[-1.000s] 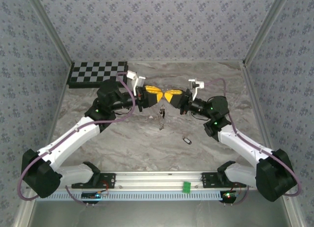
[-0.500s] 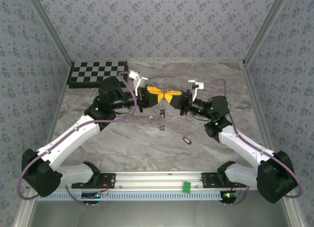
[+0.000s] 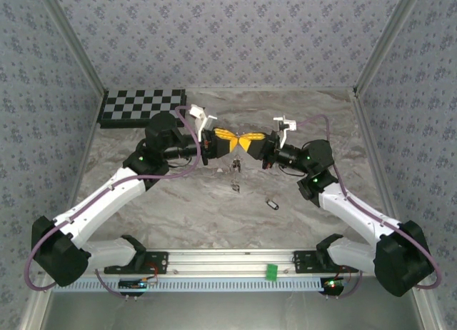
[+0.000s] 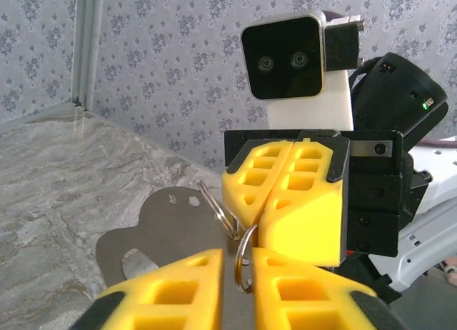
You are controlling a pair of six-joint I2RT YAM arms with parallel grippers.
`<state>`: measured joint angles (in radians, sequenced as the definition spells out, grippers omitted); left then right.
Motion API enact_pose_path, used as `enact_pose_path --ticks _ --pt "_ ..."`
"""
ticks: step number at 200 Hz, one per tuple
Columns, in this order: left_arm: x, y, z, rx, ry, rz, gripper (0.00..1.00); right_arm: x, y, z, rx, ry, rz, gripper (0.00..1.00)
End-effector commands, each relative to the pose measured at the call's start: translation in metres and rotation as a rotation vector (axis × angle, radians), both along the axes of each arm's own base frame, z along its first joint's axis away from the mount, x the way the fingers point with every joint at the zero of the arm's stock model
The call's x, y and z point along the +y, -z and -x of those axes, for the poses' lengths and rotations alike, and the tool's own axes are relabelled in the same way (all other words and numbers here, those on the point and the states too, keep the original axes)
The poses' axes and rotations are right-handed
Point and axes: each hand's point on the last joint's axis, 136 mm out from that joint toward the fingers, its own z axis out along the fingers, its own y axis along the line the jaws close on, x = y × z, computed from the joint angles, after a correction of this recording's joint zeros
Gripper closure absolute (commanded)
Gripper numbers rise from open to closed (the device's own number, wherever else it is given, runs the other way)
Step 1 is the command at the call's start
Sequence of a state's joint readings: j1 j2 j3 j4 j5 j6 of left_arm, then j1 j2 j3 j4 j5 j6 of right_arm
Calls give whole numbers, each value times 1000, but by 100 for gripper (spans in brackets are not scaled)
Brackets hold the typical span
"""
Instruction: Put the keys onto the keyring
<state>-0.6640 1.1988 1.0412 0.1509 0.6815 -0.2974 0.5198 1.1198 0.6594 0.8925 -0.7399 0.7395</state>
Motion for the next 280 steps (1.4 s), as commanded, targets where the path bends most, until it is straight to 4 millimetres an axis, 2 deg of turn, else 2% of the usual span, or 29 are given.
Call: enact_pose_path --ticks 1,8,31,39,55,66,71,118,148,179,235,280 --pt "2 -22 7 -59 13 23 90 2 -25 11 -88 -35 -24 100" --pt "3 -22 8 -61 12 23 100 2 -25 12 -90 -36 -22 100" --pt "3 -24 9 -51 15 39 100 2 -24 11 -85 -30 -8 100" --pt "3 -25 9 -45 15 55 100 0 -23 10 -82 -18 -4 92" --pt "4 -31 9 -36 8 105 100 -4 -22 8 -76 20 0 87" --pt "5 -33 7 -26 -6 132 100 -10 -19 5 -72 61 2 71" --pt "6 -34 6 -20 -15 144 100 -13 -18 4 -71 84 2 69" --pt "9 -46 -3 60 -69 216 100 -35 -5 -6 -64 251 27 68" --pt "12 -48 -10 106 -112 245 100 -39 -1 -10 -54 280 37 69" --pt "10 -45 -6 74 -97 223 100 -34 -1 -9 -54 246 48 72" --pt "5 -38 -1 33 -49 216 100 -20 -21 -1 -74 104 5 73" --pt "3 -38 0 34 -33 214 100 -11 -30 -5 -70 25 -44 77"
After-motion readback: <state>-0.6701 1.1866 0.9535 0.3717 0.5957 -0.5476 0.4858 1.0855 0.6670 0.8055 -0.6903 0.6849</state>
